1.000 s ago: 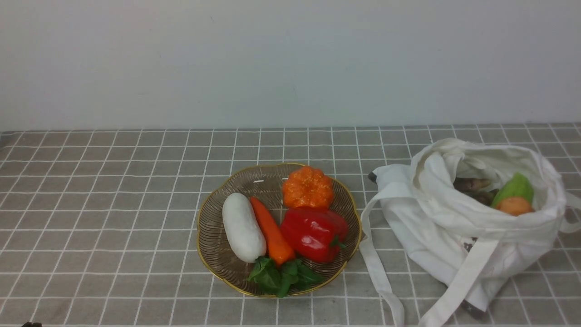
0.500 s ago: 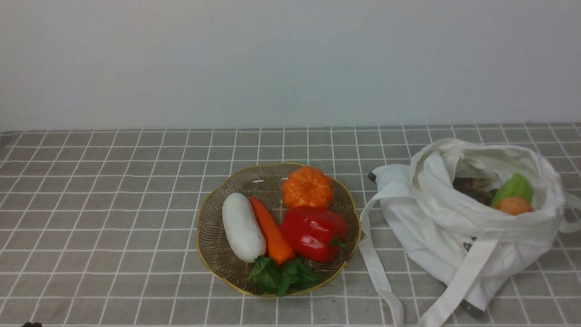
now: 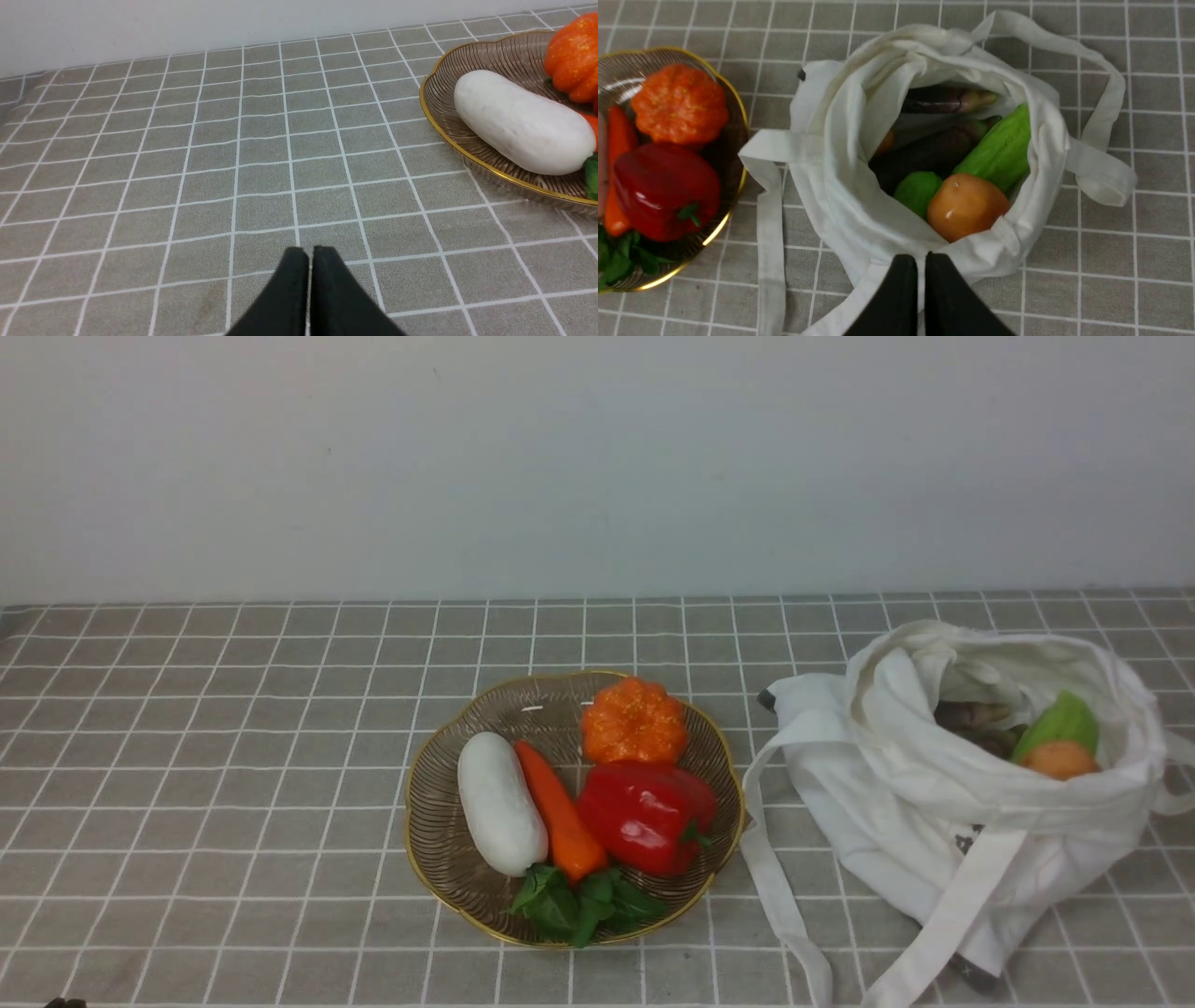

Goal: Take vegetables from bag on grey coffee tablecloth place on plate.
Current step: 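Reach into the bag and grasp the item inside with the right gripper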

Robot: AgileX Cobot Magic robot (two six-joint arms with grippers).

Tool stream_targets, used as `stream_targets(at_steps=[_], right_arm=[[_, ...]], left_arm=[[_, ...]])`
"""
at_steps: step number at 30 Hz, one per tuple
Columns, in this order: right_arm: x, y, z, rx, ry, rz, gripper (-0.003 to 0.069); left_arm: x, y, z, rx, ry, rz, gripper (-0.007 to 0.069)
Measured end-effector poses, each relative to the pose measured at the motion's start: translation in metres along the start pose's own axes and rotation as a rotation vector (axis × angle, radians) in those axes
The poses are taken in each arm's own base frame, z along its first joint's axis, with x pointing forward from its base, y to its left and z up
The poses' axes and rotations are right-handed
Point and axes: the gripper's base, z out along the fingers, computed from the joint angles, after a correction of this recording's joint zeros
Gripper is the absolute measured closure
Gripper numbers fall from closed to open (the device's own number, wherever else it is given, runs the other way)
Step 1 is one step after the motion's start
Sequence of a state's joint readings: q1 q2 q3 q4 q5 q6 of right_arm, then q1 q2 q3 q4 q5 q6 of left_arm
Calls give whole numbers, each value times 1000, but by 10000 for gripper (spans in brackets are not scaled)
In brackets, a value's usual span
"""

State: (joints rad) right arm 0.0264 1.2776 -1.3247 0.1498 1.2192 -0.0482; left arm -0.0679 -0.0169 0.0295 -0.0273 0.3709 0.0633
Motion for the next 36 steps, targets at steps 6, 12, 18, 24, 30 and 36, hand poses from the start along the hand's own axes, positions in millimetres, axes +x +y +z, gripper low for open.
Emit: stream_targets(at_steps=[6, 12, 18, 24, 30, 36], right_arm=[[-24, -1, 72, -1, 169, -34, 461], [-22, -5, 135, 87, 315, -84, 238], [-18, -11, 166, 130, 382, -68, 120], [-11, -12, 190, 130, 452, -67, 95], [-6, -14, 203, 132, 501, -66, 93], [-2, -16, 216, 138, 533, -71, 169]], left_arm=[[0, 0, 0, 0, 0, 0, 629], [0, 0, 0, 0, 0, 0, 629], [0, 0, 0, 0, 0, 0, 629], [0, 0, 0, 0, 0, 0, 629], [0, 0, 0, 0, 0, 0, 629], [0, 0, 0, 0, 0, 0, 629]])
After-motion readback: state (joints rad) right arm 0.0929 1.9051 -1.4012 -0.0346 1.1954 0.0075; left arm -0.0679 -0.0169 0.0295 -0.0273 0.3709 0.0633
